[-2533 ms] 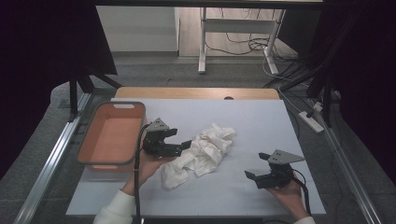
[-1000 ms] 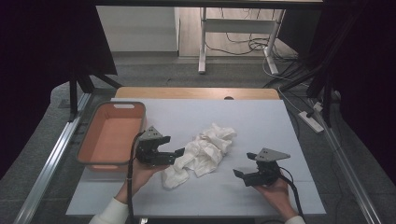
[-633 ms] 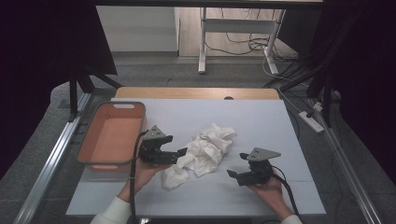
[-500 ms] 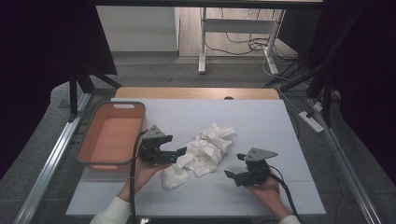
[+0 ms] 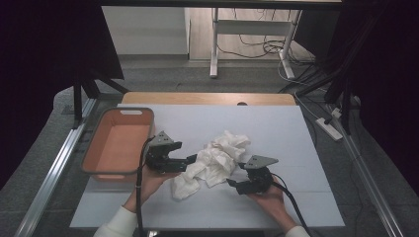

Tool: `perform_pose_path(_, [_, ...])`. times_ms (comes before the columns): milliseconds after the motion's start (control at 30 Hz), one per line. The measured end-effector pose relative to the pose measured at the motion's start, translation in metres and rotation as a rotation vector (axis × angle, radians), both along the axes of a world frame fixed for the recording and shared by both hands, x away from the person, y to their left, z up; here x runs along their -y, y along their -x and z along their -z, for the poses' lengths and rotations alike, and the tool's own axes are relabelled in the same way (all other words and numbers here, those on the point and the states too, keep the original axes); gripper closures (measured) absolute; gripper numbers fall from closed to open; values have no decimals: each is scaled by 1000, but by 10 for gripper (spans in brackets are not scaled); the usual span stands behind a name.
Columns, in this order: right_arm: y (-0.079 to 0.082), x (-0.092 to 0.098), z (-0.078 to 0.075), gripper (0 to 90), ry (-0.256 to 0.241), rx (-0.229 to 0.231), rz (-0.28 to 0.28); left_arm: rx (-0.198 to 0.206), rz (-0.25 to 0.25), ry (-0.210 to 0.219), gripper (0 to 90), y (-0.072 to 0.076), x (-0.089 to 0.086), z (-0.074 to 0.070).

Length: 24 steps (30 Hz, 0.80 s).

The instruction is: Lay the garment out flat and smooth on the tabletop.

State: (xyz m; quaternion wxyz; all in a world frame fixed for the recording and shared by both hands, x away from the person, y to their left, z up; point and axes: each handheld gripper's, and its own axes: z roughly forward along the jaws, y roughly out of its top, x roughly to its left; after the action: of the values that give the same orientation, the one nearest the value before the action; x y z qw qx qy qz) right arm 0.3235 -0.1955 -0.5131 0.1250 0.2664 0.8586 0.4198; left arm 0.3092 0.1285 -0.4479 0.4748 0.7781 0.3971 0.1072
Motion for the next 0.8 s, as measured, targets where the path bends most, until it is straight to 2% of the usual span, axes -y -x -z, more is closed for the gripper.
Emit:
perform_pose_path(233, [-9,-16,8,299,44,-13,4,-7,-6,-2,232,2,-3,2])
perform_pose_path(467, [-15,-19,9,343,42,-8,12,-6,-18,-1,232,3,-5,3])
perform_pose_path(567, [-15,-19,10,446,53,-13,9,-5,-20,1,232,3,-5,3])
perform_pose_path(733, [-18,-17,9,708,78,6,16,-6,-22,-3,232,5,-4,3])
perform_pose_path(767, [-19,-16,9,745,78,6,17,-7,-22,-4,232,6,-4,3])
perform_pose_path(800, [-19,-16,9,745,78,6,17,-7,-22,-4,232,6,-4,3])
